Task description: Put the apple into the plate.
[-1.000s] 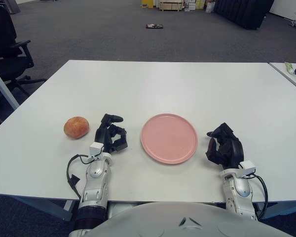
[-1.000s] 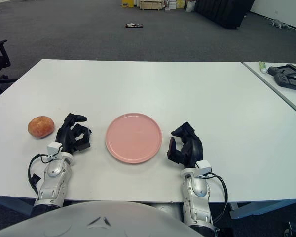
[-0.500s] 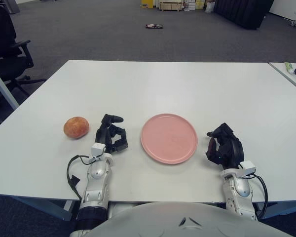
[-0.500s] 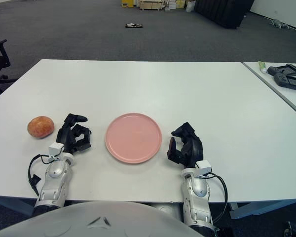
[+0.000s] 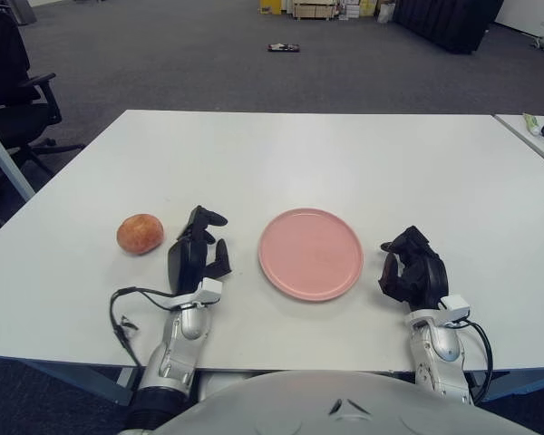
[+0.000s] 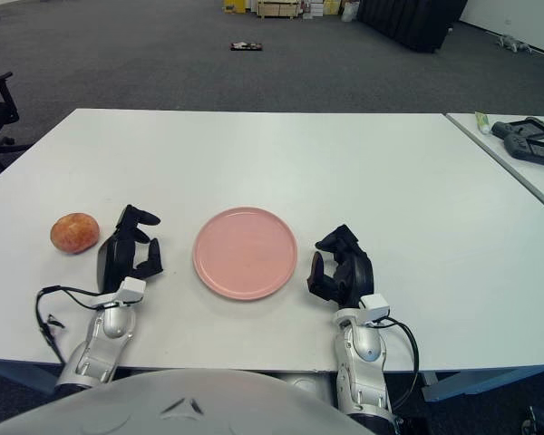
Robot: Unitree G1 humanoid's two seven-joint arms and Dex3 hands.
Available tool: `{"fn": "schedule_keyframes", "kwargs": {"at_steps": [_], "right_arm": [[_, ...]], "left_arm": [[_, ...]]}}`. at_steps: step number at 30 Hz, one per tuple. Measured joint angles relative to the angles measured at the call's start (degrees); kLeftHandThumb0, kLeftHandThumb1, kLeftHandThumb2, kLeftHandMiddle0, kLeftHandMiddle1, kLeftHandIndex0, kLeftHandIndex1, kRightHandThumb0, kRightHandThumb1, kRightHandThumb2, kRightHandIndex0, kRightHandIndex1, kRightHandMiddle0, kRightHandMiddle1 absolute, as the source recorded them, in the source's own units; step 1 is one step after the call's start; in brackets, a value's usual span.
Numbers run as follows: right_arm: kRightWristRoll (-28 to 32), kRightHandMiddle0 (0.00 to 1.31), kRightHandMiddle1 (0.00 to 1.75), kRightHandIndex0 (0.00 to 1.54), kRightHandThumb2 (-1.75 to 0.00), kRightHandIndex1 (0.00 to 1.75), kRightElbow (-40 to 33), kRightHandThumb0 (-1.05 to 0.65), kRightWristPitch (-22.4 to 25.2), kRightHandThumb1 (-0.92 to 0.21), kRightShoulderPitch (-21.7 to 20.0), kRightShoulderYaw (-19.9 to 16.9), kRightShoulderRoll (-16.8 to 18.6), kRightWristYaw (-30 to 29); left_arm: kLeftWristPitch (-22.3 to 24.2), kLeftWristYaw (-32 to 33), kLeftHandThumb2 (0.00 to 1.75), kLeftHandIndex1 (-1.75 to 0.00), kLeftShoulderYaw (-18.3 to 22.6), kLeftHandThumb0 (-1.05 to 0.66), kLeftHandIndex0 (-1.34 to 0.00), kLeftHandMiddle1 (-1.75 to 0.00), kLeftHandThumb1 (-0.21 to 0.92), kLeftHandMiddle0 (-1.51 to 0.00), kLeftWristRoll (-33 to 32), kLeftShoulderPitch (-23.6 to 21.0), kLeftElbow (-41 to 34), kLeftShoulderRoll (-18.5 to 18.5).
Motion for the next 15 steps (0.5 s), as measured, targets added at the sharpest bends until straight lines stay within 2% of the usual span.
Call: {"fn": "schedule_keyframes", "kwargs": {"at_steps": [3,4,5,6,7,9,10,12,13,15], "right_arm": [[0.0,0.53,1.75,1.20,-1.19,1.75,0.0,-0.45,0.0,-0.42,0.0,0.0,0.0,0.0],[0.0,0.53,1.75,1.20,-1.19,1.75,0.0,-0.45,0.0,-0.42,0.0,0.0,0.0,0.0],[0.0,0.53,1.75,1.20,-1.19,1.75,0.0,-0.45,0.0,-0.42,0.0,0.1,0.0,0.0],[0.0,0.53,1.75,1.20,-1.19,1.75,0.0,-0.45,0.0,-0.42,0.0,0.1,0.0,0.0],[0.1,0.53,1.75,1.20,-1.19,1.75,0.0,-0.45,0.0,-0.42,0.0,0.1,0.0,0.0],[0.1,0.52,1.75,1.20,-1.18,1.75,0.0,-0.45,0.0,-0.43,0.0,0.1,0.0,0.0],[0.1,0.52,1.75,1.20,-1.18,1.75,0.0,-0.45,0.0,-0.43,0.0,0.1,0.0,0.0],[0.1,0.52,1.75,1.19,-1.18,1.75,0.0,-0.45,0.0,-0.43,0.0,0.1,0.0,0.0],[0.1,0.52,1.75,1.19,-1.18,1.75,0.0,-0.45,0.0,-0.43,0.0,0.0,0.0,0.0],[0.2,0.52,1.75,1.19,-1.18,1.75,0.0,-0.45,0.0,-0.43,0.0,0.0,0.0,0.0]], "left_arm": [[0.1,4.7,1.17,-1.75,-0.4,-0.01,-0.42,-1.47,0.38,-0.65,3.1,-0.9,0.1,1.3],[0.2,6.3,1.04,-1.75,-0.6,-0.07,-0.37,-1.43,0.49,-0.60,4.0,-1.2,0.1,1.6],[0.4,7.2,0.86,-1.75,-0.7,-0.17,-0.31,-1.38,0.64,-0.51,4.7,-1.4,0.1,1.8],[0.9,8.1,0.75,-1.75,-0.9,-0.24,-0.26,-1.28,0.74,-0.42,5.4,-1.6,-0.1,2.1],[1.3,8.5,0.78,-1.64,-1.0,-0.31,-0.21,-1.23,0.78,-0.36,5.8,-1.7,-0.3,2.3],[2.7,8.7,0.84,-1.30,-0.9,-0.51,-0.08,-1.06,0.86,-0.21,6.5,-1.7,-1.2,2.6],[3.2,8.7,0.84,-1.24,-0.9,-0.54,-0.07,-1.03,0.87,-0.18,6.5,-1.7,-1.5,2.8],[4.7,8.6,0.77,-0.92,-0.6,-0.67,-0.03,-0.84,0.90,-0.07,6.4,-1.7,-2.5,3.0],[5.5,8.5,0.77,-0.88,-0.3,-0.68,-0.02,-0.81,0.91,-0.06,6.3,-1.8,-2.8,3.1],[7.8,8.3,0.66,-0.59,0.2,-0.80,-0.01,-0.50,0.91,-0.02,6.4,-2.1,-3.5,3.1]]}}
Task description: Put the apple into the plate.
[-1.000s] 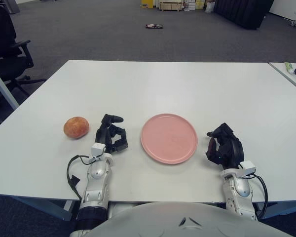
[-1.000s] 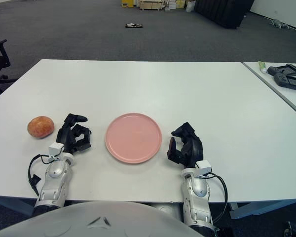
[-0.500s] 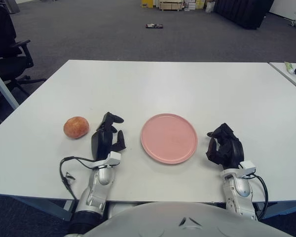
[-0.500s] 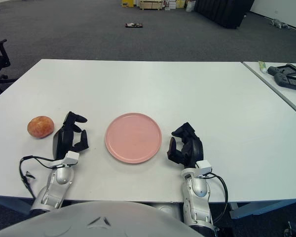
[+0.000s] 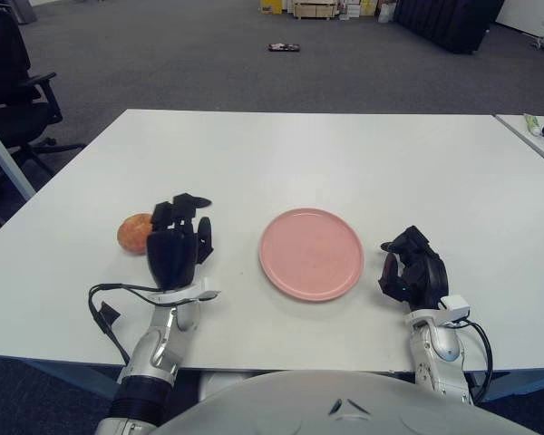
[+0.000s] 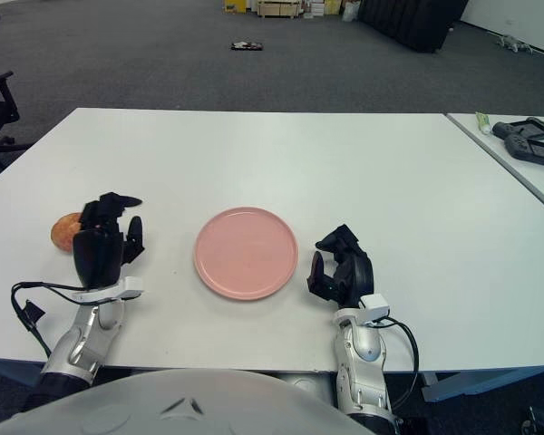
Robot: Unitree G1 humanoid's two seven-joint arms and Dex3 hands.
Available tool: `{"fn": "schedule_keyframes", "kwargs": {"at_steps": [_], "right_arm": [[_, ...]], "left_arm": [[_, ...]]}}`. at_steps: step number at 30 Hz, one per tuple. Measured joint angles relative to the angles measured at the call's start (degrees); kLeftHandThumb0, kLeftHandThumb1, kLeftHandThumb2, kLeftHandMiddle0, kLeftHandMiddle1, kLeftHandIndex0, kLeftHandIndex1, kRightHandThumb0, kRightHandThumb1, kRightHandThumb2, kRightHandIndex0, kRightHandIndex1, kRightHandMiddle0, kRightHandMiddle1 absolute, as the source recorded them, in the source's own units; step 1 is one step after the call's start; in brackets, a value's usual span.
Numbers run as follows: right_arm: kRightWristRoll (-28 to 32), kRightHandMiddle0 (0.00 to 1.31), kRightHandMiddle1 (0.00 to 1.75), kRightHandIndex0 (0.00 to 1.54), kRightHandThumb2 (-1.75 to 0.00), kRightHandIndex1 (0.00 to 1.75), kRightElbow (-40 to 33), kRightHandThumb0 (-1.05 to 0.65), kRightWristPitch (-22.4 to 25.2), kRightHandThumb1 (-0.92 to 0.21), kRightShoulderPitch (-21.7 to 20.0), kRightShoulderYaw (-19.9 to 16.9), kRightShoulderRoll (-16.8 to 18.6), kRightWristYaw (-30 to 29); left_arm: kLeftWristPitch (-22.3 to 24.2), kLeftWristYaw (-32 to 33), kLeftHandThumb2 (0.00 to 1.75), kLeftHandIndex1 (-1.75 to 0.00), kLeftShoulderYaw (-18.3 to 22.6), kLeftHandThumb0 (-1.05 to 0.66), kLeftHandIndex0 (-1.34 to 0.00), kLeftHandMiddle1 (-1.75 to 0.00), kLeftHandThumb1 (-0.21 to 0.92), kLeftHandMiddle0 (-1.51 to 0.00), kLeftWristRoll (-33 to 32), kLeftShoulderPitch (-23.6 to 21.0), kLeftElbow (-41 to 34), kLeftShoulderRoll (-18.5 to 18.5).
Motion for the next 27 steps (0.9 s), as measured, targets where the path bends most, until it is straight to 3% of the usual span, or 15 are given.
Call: {"fn": "schedule_keyframes", "kwargs": {"at_steps": [1,3,6,10,17,27], "right_arm": [[0.0,0.53,1.75,1.19,-1.18,1.75,0.0,-0.45,0.0,-0.42,0.0,0.0,0.0,0.0],[0.0,0.53,1.75,1.20,-1.20,1.75,0.0,-0.45,-0.1,-0.42,0.0,0.0,0.0,0.0],[0.0,0.54,1.75,1.20,-1.20,1.75,0.1,-0.45,-0.2,-0.41,0.0,-0.1,0.0,0.0],[0.0,0.54,1.75,1.20,-1.20,1.75,0.2,-0.45,-0.2,-0.41,-0.2,0.0,0.0,0.0],[0.1,0.53,1.75,1.20,-1.19,1.75,0.2,-0.45,-0.1,-0.42,-0.3,-0.1,0.0,0.0],[0.1,0.53,1.75,1.21,-1.19,1.75,0.2,-0.45,-0.3,-0.42,-0.3,-0.2,0.0,0.0]], "left_arm": [[1.5,-0.2,0.64,-0.53,0.2,-0.83,-0.01,-0.43,0.92,-0.02,0.1,-0.1,-0.4,0.0],[5.3,-0.8,0.56,-0.24,0.8,-0.93,0.00,-0.18,0.92,-0.01,0.6,-0.4,-1.3,-0.3],[11.0,-1.5,0.43,-0.08,1.3,-1.01,0.00,-0.06,0.92,0.00,1.3,-1.4,-1.3,-0.4],[17.5,-2.5,0.33,-0.02,1.6,-1.04,0.00,-0.01,0.92,0.00,2.0,-3.2,-1.1,-0.5],[24.3,-4.5,0.20,0.00,0.9,-1.05,0.00,0.00,0.92,0.00,2.4,-5.3,-0.2,-0.5],[35.4,-15.8,0.13,0.00,0.2,-1.05,0.00,0.00,0.89,0.00,2.4,-7.9,0.1,0.4]]}}
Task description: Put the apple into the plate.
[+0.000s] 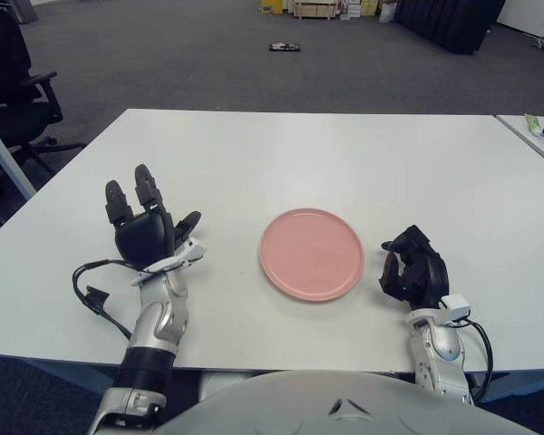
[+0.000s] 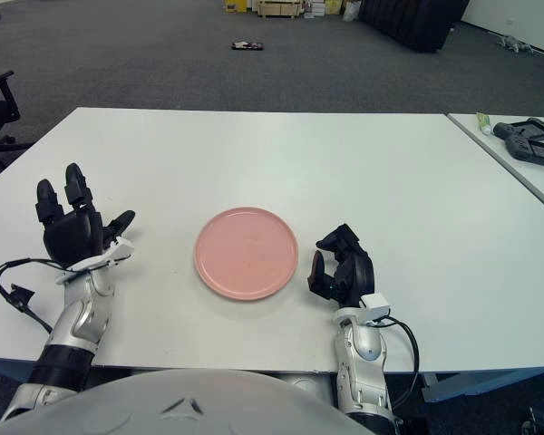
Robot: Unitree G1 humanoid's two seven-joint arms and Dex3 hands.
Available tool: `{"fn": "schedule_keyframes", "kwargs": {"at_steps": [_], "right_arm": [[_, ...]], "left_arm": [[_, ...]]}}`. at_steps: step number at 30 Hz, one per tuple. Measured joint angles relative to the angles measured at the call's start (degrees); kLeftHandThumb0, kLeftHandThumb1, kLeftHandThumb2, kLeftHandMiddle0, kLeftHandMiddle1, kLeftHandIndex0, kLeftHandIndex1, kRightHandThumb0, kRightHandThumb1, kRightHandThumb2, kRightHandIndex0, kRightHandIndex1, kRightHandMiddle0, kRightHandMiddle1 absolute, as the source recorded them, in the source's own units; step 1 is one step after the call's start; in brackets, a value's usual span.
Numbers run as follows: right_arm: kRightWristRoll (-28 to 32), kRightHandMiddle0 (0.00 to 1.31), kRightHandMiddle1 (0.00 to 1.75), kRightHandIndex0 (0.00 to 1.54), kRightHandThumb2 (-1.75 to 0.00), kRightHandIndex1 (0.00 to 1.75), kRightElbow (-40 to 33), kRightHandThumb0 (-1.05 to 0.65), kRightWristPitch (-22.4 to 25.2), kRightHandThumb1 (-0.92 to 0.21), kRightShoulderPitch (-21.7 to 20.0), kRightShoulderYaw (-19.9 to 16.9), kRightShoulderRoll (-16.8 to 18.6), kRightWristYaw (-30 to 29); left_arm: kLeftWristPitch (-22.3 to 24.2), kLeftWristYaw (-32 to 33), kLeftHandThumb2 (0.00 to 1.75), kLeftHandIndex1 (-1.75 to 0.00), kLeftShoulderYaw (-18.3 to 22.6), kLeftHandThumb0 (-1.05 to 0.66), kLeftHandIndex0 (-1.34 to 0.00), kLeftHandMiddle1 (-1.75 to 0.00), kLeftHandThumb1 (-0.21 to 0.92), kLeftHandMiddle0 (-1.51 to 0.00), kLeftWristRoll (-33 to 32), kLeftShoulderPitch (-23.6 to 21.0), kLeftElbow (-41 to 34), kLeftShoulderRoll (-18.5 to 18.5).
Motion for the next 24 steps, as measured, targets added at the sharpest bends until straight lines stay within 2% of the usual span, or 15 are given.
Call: {"fn": "schedule_keyframes", "kwargs": {"at_steps": [6,11,24], "right_arm": [[-0.1,0.55,1.75,1.21,-1.22,1.75,0.0,-0.45,-0.2,-0.40,0.0,0.0,0.0,-0.1],[-0.5,0.56,1.75,1.21,-1.24,1.75,0.0,-0.46,-0.3,-0.38,0.0,-0.1,0.0,-0.3],[-0.3,0.56,1.75,1.22,-1.24,1.75,0.0,-0.46,-0.5,-0.38,0.0,-0.3,0.0,-0.4]], "left_arm": [[4.6,-5.9,0.12,0.00,-1.3,-1.05,0.00,0.00,0.88,0.00,0.0,-0.4,-0.7,1.0],[6.5,-8.0,0.11,0.00,-1.8,-1.05,0.00,0.00,0.87,0.00,0.0,-1.2,-0.6,1.9],[4.3,-8.2,0.14,0.00,-2.5,-1.05,0.00,0.00,0.92,0.00,-2.9,-4.7,5.9,4.8]]}}
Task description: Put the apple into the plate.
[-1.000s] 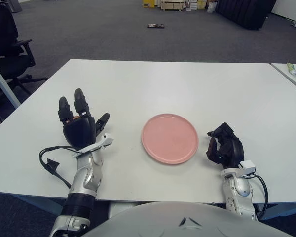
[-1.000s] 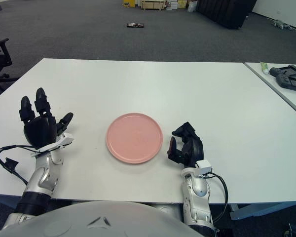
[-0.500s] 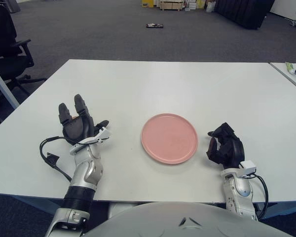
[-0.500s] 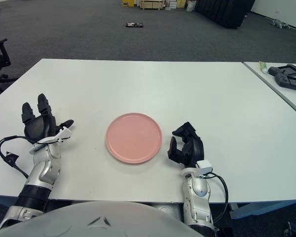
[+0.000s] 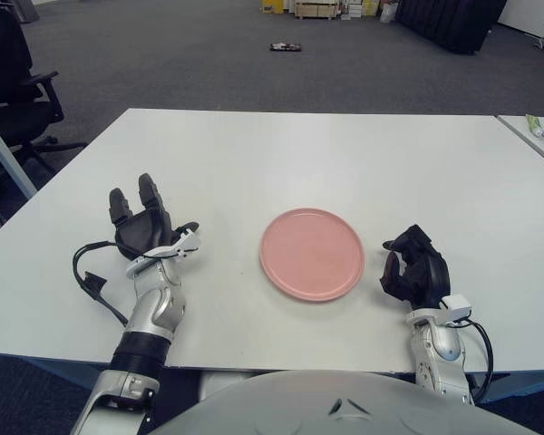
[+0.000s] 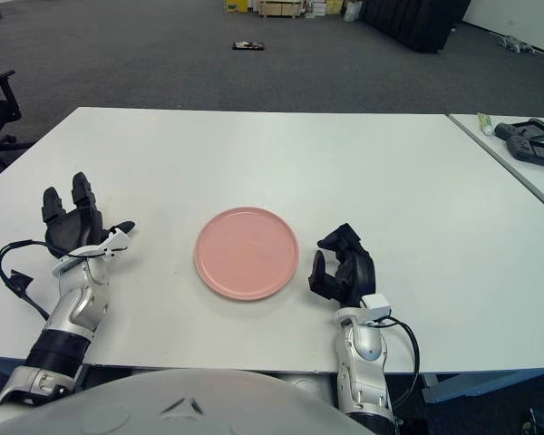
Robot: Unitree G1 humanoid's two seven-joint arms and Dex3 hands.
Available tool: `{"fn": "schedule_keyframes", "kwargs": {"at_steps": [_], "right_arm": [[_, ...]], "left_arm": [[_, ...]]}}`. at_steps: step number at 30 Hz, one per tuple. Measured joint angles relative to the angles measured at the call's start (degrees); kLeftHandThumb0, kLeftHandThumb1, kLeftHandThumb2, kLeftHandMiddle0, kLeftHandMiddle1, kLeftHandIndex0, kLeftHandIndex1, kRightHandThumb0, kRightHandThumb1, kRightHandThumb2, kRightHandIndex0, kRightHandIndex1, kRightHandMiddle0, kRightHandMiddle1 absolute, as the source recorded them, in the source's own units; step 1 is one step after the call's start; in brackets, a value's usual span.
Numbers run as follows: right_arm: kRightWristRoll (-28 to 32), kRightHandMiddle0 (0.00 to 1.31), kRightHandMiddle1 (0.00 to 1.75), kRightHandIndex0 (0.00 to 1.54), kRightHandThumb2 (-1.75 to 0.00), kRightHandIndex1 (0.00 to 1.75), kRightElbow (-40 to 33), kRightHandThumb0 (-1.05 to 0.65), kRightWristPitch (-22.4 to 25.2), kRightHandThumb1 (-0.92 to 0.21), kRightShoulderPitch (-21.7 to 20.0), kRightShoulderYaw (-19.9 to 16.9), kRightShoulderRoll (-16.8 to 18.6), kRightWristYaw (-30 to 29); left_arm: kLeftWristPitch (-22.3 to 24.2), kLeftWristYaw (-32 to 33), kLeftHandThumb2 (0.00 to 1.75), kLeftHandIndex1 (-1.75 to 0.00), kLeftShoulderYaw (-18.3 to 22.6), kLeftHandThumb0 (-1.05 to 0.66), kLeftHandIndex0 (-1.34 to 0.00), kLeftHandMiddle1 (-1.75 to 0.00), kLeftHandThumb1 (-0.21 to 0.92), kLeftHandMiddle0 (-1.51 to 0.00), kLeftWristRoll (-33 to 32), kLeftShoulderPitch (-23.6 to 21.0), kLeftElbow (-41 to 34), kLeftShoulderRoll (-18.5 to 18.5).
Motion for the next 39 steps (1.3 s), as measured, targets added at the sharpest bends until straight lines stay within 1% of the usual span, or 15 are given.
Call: {"fn": "schedule_keyframes", "kwargs": {"at_steps": [8,15,24,29,33,39], "right_arm": [[0.0,0.57,1.75,1.21,-1.25,1.75,0.0,-0.46,-0.2,-0.37,0.0,-0.1,0.0,0.1],[0.2,0.55,1.75,1.21,-1.23,1.75,0.0,-0.46,-0.2,-0.39,0.0,-0.2,0.0,0.1],[0.4,0.55,1.75,1.21,-1.23,1.75,0.0,-0.46,-0.2,-0.39,0.2,-0.4,0.0,0.1],[0.5,0.55,1.75,1.21,-1.23,1.75,-0.1,-0.46,-0.2,-0.39,0.2,-0.5,0.0,0.2],[0.5,0.55,1.75,1.21,-1.22,1.75,-0.1,-0.46,-0.2,-0.39,0.3,-0.6,0.0,0.2],[0.5,0.53,1.75,1.21,-1.20,1.75,-0.6,-0.45,-0.1,-0.41,0.3,-0.5,0.1,0.3]], "left_arm": [[-3.3,3.9,0.22,0.00,0.2,-1.05,0.00,0.00,0.92,0.00,-2.5,-4.3,9.1,1.7],[-5.8,6.8,0.31,0.00,0.3,-1.05,0.00,0.00,0.92,0.00,-4.3,-6.7,14.7,2.3],[-13.7,11.1,0.39,0.00,1.5,-1.05,0.00,0.00,0.92,0.00,-8.7,-12.3,27.6,4.3],[-16.2,11.9,0.42,0.00,2.5,-1.05,0.00,0.00,0.92,0.00,-12.3,-14.4,33.8,5.2],[-18.3,12.6,0.45,0.00,2.6,-1.05,0.00,0.00,0.92,0.00,-14.1,-16.1,37.1,5.4],[-19.5,12.8,0.54,0.00,3.2,-1.04,0.00,0.00,0.92,0.00,-16.9,-19.0,42.2,5.6]]}}
